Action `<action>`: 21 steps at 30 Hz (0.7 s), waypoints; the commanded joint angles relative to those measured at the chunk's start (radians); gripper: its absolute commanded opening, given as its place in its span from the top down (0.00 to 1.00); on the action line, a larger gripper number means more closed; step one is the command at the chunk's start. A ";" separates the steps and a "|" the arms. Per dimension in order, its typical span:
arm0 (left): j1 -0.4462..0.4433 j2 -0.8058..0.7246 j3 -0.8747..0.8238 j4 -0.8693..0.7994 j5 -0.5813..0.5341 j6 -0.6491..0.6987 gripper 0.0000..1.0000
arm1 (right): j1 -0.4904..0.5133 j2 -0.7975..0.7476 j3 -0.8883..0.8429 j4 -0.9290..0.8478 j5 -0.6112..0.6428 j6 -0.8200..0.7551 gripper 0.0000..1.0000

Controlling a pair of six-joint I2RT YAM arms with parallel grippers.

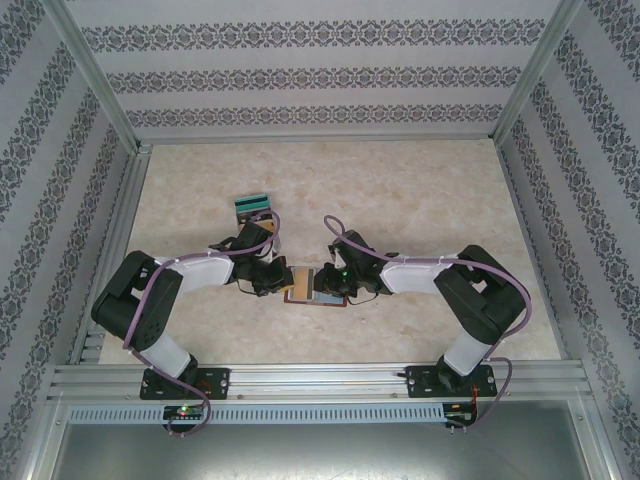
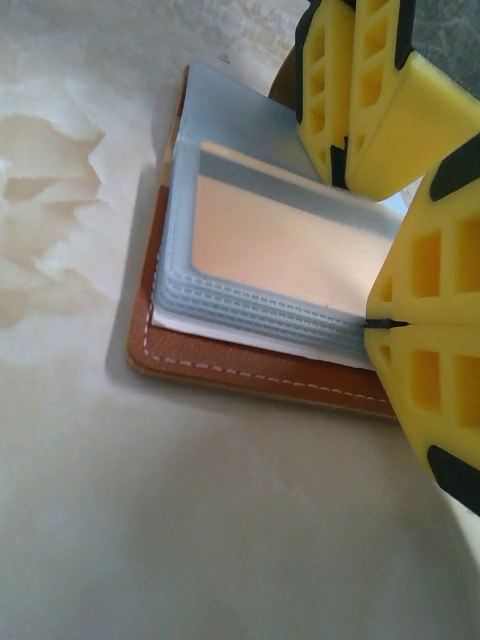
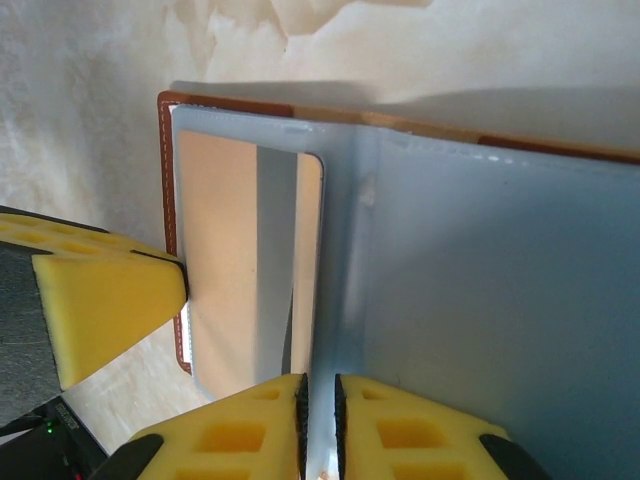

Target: Take the credit cards out of the card holder

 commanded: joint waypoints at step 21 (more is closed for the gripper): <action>-0.006 0.027 0.010 -0.069 -0.030 0.034 1.00 | -0.032 0.003 -0.029 0.069 -0.041 0.031 1.00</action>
